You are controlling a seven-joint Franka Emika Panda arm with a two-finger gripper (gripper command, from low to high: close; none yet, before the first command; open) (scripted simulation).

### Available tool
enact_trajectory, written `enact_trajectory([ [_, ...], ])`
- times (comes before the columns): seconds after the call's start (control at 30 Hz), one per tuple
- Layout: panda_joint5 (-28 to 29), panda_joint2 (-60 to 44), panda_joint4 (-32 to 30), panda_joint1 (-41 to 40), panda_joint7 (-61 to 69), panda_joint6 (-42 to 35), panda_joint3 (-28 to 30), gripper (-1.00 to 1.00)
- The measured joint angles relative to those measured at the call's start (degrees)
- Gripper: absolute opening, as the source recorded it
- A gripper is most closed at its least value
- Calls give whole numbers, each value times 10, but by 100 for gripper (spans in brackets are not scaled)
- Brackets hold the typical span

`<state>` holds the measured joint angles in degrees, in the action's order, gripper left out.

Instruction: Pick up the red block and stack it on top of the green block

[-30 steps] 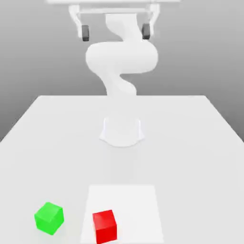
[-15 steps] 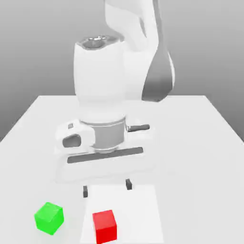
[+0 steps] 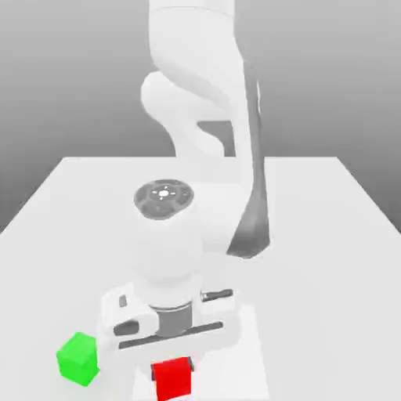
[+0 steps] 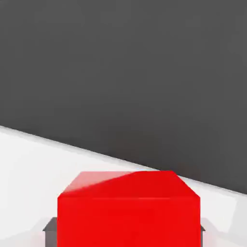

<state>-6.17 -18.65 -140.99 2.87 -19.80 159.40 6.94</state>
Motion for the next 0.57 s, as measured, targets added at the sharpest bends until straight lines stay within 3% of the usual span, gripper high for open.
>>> enact_trajectory([
  [0.1,18,57,-9,5,-13,-48,15,-100],
  [0.27,23,111,-14,-66,-9,-99,90,-100],
  [0.43,-32,37,-9,-100,32,-33,76,-100],
  [0.47,-40,25,-8,-103,38,-23,72,100],
  [0.57,-40,25,-8,-103,38,-23,72,100],
])
